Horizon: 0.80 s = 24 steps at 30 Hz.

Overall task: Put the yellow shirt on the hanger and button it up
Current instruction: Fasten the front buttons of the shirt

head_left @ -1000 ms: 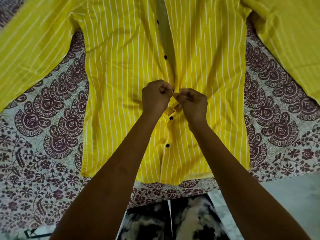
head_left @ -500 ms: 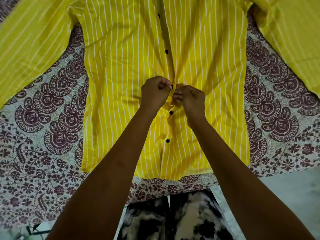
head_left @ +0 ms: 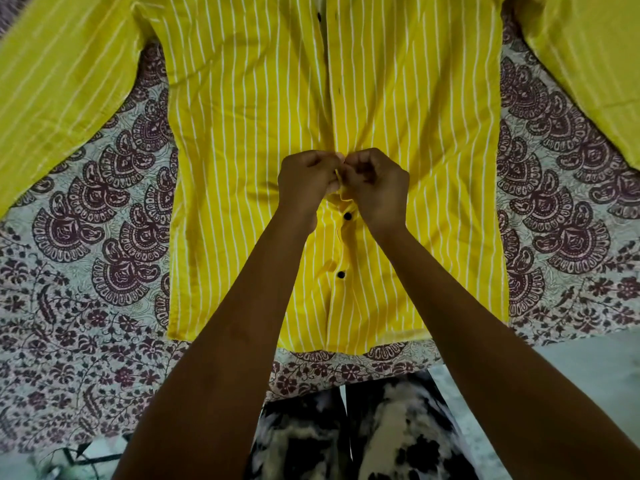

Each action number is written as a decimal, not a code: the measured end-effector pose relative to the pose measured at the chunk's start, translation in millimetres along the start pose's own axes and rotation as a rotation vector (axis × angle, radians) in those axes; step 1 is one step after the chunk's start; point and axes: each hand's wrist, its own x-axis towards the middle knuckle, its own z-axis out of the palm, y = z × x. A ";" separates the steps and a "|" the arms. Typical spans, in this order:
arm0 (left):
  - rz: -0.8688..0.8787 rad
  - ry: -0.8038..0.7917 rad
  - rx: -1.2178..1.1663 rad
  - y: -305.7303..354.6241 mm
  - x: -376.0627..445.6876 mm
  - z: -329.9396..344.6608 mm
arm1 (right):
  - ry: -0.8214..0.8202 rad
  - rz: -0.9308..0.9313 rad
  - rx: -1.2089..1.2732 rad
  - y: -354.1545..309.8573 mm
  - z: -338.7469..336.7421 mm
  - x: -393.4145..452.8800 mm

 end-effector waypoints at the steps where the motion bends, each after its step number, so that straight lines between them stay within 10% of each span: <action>1: -0.015 -0.020 -0.052 0.5 -2.5 0.3 | 0.009 -0.034 -0.026 0.3 1.0 -2.2; 24: 0.215 0.252 0.324 -16.3 22.2 8.4 | 0.023 0.219 0.020 -3.2 13.6 16.0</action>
